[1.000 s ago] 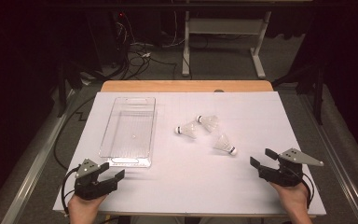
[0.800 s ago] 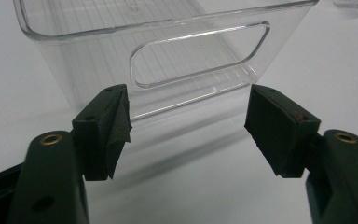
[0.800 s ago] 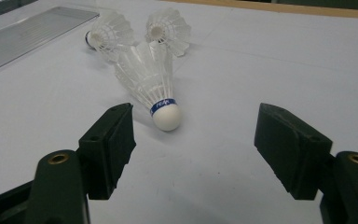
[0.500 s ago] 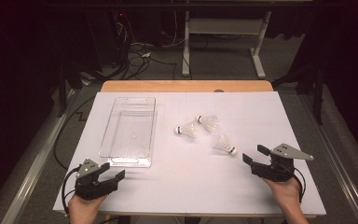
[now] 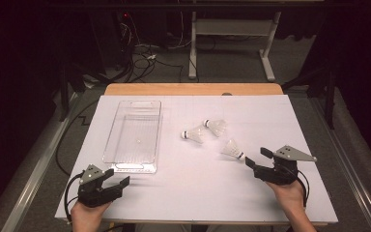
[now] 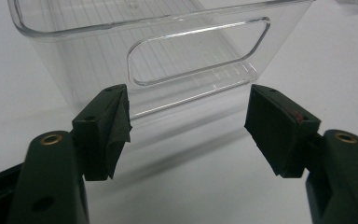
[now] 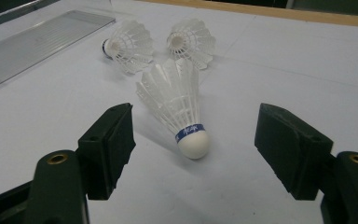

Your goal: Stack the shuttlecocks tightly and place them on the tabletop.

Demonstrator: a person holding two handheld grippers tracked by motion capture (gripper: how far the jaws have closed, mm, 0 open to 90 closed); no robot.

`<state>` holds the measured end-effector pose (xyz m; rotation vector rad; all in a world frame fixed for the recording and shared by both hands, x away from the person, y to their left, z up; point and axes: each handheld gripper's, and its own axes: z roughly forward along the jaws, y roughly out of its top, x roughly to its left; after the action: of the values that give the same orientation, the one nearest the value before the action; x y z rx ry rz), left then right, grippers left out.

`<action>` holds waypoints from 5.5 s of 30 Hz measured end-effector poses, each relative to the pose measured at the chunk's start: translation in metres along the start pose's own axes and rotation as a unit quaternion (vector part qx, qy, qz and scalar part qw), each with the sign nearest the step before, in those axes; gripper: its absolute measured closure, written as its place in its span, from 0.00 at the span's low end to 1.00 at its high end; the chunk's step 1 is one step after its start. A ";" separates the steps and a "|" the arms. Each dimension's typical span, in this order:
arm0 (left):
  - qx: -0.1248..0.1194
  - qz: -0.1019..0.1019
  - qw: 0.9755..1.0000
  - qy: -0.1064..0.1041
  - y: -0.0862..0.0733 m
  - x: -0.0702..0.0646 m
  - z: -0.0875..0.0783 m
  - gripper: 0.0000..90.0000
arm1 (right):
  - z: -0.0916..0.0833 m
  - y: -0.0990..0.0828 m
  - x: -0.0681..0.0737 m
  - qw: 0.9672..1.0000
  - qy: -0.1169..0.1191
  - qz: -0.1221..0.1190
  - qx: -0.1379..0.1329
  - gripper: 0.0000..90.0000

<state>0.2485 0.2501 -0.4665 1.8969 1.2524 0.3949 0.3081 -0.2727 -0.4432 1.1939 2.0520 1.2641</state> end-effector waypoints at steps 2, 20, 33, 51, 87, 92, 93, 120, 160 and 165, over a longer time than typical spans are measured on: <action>0.000 0.001 1.000 0.000 0.000 0.000 0.000 0.35 | 0.001 0.001 0.001 1.000 0.001 0.002 0.000 0.32; 0.001 0.000 1.000 -0.001 0.000 0.000 0.000 0.35 | 0.014 0.011 0.008 1.000 0.008 -0.007 0.007 0.32; 0.003 0.003 1.000 -0.003 0.000 0.000 0.001 0.35 | 0.021 0.017 0.013 1.000 0.011 -0.009 0.013 0.32; 0.004 0.003 1.000 -0.004 0.000 -0.001 0.001 0.35 | 0.030 0.033 0.018 1.000 0.016 -0.004 0.008 0.32; 0.005 0.005 1.000 -0.005 0.000 -0.002 0.001 0.35 | 0.061 0.076 0.022 0.997 0.012 0.000 0.077 0.40; 0.007 0.005 1.000 -0.005 0.000 -0.002 0.001 0.35 | 0.068 0.082 0.021 0.996 0.013 0.006 0.090 0.43; 0.007 0.006 1.000 -0.005 0.000 -0.002 0.001 0.35 | 0.069 0.084 0.021 0.996 0.011 0.006 0.094 0.44; 0.008 0.006 1.000 -0.007 0.000 -0.002 0.001 0.34 | 0.103 0.109 0.016 0.984 0.026 0.017 0.173 0.60; 0.008 0.013 1.000 -0.005 0.000 -0.004 0.002 0.34 | 0.148 0.124 0.012 0.967 0.018 0.053 0.249 0.67; 0.007 0.010 1.000 -0.005 -0.001 -0.003 0.001 0.34 | 0.153 0.125 0.012 0.965 0.017 0.060 0.255 0.68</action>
<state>0.2478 0.2472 -0.4672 1.9231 1.2330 0.3885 0.4680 -0.1619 -0.4064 1.5434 2.4504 0.8232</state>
